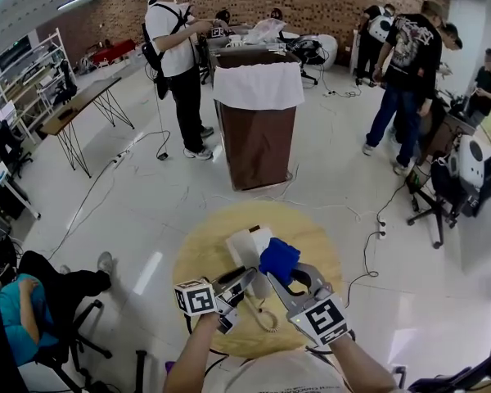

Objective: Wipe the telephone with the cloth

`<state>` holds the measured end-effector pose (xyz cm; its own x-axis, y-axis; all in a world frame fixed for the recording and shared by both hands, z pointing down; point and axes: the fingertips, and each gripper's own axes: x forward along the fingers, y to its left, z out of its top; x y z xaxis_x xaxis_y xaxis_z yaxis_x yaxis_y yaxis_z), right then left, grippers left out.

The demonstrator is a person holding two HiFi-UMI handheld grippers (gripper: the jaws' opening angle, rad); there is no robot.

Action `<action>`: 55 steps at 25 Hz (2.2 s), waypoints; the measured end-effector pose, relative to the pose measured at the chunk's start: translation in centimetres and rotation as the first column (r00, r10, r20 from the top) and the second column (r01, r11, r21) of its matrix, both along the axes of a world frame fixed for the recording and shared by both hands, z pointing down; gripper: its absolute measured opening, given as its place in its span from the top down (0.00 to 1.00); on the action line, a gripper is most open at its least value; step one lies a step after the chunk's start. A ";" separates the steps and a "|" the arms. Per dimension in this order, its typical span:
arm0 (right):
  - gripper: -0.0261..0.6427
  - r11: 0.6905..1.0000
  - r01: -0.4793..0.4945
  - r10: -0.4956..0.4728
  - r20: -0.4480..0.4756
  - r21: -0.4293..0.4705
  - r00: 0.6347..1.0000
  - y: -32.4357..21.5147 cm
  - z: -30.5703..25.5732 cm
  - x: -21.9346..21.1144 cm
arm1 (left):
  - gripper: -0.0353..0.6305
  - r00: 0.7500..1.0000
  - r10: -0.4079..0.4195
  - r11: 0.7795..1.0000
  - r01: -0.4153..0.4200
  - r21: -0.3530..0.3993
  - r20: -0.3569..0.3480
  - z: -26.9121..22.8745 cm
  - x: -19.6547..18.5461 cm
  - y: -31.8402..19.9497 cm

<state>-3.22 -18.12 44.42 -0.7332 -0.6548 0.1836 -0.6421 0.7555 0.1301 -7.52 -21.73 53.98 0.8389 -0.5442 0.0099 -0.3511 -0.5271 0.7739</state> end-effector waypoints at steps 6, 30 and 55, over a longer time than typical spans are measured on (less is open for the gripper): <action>0.86 0.998 0.007 -0.011 0.076 0.060 0.997 -0.8 -5.3 0.4 | 0.83 0.999 -0.005 0.992 -0.001 0.123 0.046 -5.2 1.7 1.8; 0.86 0.982 0.058 -0.078 0.103 0.180 0.992 1.0 -9.5 -2.5 | 0.83 0.993 -0.069 0.972 0.046 0.229 0.092 -9.9 1.7 5.4; 0.86 0.994 0.030 -0.042 0.127 0.101 0.991 4.8 -4.6 -1.7 | 0.83 0.985 -0.170 0.951 0.172 0.257 -0.030 -14.6 -2.6 2.9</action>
<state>-4.95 -13.36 39.87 -0.7699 -0.6378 0.0216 -0.6310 0.7660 0.1231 -10.13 -18.87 39.36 0.7324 -0.6628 -0.1558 -0.4479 -0.6414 0.6228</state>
